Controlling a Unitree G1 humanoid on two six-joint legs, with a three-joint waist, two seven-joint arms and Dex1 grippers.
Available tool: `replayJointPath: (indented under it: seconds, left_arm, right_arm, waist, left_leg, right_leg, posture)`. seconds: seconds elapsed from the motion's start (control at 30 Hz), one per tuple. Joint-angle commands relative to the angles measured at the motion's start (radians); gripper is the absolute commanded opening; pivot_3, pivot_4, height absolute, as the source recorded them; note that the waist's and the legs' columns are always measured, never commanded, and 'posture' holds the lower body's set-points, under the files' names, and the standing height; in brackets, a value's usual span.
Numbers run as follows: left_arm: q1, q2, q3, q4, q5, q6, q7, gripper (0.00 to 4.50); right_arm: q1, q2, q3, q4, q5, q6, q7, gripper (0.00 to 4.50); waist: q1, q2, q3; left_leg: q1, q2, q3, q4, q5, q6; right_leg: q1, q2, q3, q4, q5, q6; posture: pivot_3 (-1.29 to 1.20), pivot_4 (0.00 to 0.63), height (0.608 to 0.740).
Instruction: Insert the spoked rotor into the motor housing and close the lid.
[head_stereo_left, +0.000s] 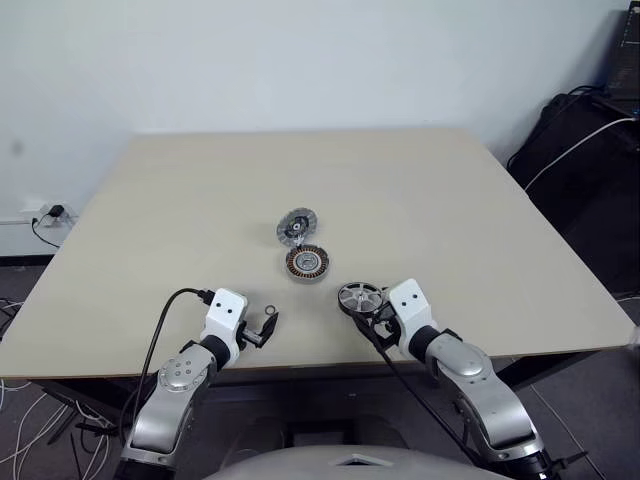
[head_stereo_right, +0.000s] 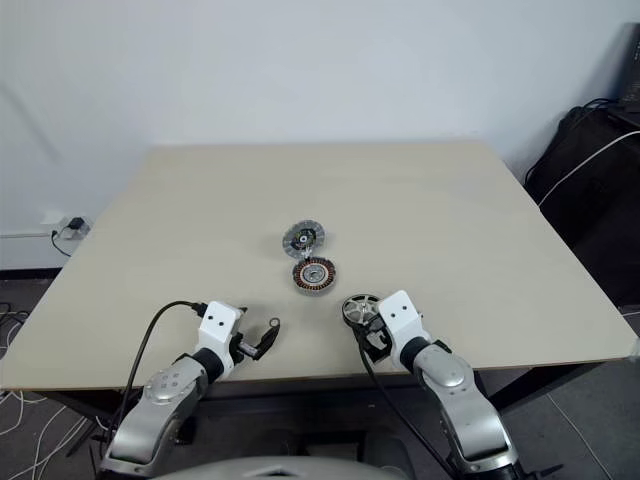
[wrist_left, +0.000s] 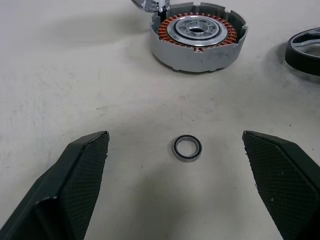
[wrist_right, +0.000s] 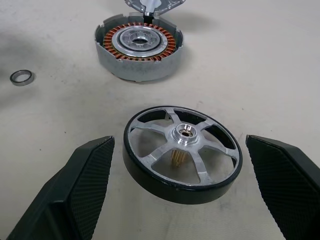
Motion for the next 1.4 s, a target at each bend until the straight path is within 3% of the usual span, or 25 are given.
replayJointPath:
  seconds: [0.03,0.7,1.27,1.37,1.4]
  left_arm:
    - [-0.015,-0.003,-0.005,-0.009,0.007,-0.022,0.001,4.50]
    - [-0.037,-0.012,-0.018,0.016,0.016,-0.025,0.003,4.50]
    - [-0.193,-0.060,-0.055,0.290,0.070,-0.033,0.020,4.50]
    - [-0.192,-0.054,-0.052,0.296,0.071,-0.008,0.022,3.96]
    - [-0.188,-0.052,-0.052,0.293,0.070,-0.001,0.020,3.60]
  right_arm:
    - [-0.015,0.005,-0.007,-0.022,0.001,-0.023,0.000,4.48]
    - [-0.022,0.011,-0.006,-0.016,0.001,-0.028,0.001,4.48]
    - [-0.014,0.022,-0.007,-0.014,-0.003,-0.034,-0.002,4.48]
    - [-0.009,0.024,-0.010,-0.018,-0.003,-0.035,-0.005,4.50]
    - [-0.007,0.024,-0.011,-0.019,-0.003,-0.035,-0.006,4.50]
  waist:
    - [0.000,0.000,0.000]
    - [0.000,0.000,0.000]
    - [0.004,-0.001,-0.002]
    - [0.004,-0.001,-0.002]
    - [0.004,-0.001,-0.003]
  left_leg:
    - [0.000,0.000,0.000,0.000,0.000,0.000]
    - [0.000,0.000,0.000,0.000,0.000,0.000]
    - [0.000,0.000,0.000,0.001,0.000,0.000]
    - [0.001,0.000,0.000,0.001,0.001,0.000]
    - [0.001,0.000,0.000,0.001,0.001,0.000]
  right_leg:
    - [0.000,0.000,0.000,0.000,0.000,0.000]
    - [0.000,0.000,0.000,0.000,0.000,0.000]
    - [0.000,0.000,0.000,0.000,0.001,0.000]
    - [0.001,0.000,0.000,0.001,0.001,0.001]
    - [0.001,0.000,0.000,0.001,0.001,0.001]
  posture:
    - [0.00,0.000,0.740]
    - [0.00,0.000,0.740]
    - [0.00,0.000,0.740]
    - [0.00,0.000,0.740]
    - [0.00,0.000,0.740]
